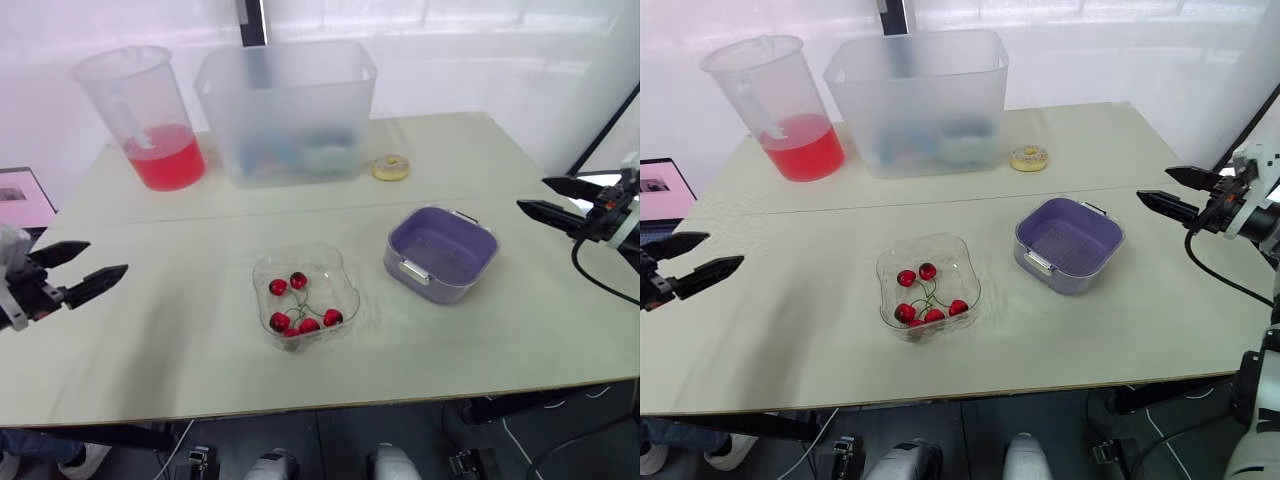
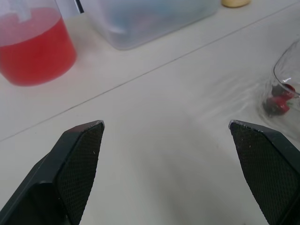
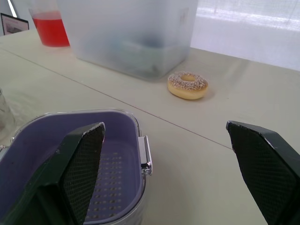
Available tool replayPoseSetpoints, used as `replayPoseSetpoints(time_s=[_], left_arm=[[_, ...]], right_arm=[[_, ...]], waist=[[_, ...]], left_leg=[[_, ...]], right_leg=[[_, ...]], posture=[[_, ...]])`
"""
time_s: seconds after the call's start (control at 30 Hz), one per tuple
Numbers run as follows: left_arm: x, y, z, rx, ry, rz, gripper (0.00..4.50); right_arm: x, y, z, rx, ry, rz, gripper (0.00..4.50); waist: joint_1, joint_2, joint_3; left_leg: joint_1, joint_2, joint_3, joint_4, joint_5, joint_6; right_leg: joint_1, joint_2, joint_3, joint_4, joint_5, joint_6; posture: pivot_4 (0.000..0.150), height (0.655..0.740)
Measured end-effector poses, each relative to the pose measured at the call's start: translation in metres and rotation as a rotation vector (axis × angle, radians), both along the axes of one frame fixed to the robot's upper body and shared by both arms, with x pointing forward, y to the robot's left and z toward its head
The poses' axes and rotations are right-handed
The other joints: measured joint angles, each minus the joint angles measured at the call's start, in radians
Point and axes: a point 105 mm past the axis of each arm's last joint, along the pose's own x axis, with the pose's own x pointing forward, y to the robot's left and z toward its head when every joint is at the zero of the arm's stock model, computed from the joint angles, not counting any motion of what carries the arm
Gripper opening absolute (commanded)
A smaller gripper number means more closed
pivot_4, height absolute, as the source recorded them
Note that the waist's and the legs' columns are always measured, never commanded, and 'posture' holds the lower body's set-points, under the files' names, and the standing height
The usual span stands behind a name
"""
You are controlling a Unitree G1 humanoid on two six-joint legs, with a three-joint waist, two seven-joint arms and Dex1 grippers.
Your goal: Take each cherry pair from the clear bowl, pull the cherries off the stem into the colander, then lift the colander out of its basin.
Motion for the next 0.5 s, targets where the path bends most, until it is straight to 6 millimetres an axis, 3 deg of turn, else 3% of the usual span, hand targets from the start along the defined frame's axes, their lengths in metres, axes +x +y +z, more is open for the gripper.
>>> replayPoseSetpoints(time_s=[0.1, 0.2, 0.33, 0.5], left_arm=[[0.001, -0.002, 0.000, -0.015, 0.011, -0.013, 4.50], [0.001, -0.008, 0.000, -0.055, 0.033, -0.037, 4.50], [-0.003, -0.037, 0.008, -0.080, 0.053, -0.156, 4.50], [-0.011, -0.069, 0.002, -0.047, 0.135, -0.273, 4.50]], right_arm=[[-0.001, 0.007, 0.004, 0.011, 0.014, 0.036, 4.48], [-0.001, 0.033, 0.017, 0.006, -0.002, 0.117, 4.48], [-0.009, 0.096, 0.024, -0.035, 0.031, 0.307, 4.48], [-0.032, 0.165, 0.025, -0.116, 0.071, 0.524, 4.48]], waist=[[0.000, 0.000, 0.000], [-0.001, 0.000, 0.000], [0.001, 0.000, 0.000], [0.005, 0.000, 0.000]], left_leg=[[0.000, 0.000, 0.000, 0.000, 0.000, 0.000], [0.000, 0.001, 0.000, 0.000, 0.000, 0.000], [-0.001, 0.001, -0.001, 0.001, 0.000, 0.000], [-0.001, 0.000, -0.001, 0.001, 0.000, 0.000]], right_leg=[[0.000, 0.000, 0.000, 0.000, 0.000, 0.000], [0.000, 0.000, 0.000, 0.000, 0.000, 0.000], [-0.001, 0.000, 0.000, 0.000, 0.000, 0.000], [0.000, 0.000, 0.000, 0.000, 0.000, 0.000]], posture=[[0.150, 0.7400], [0.150, 0.7400], [0.150, 0.7400], [0.150, 0.7400]])
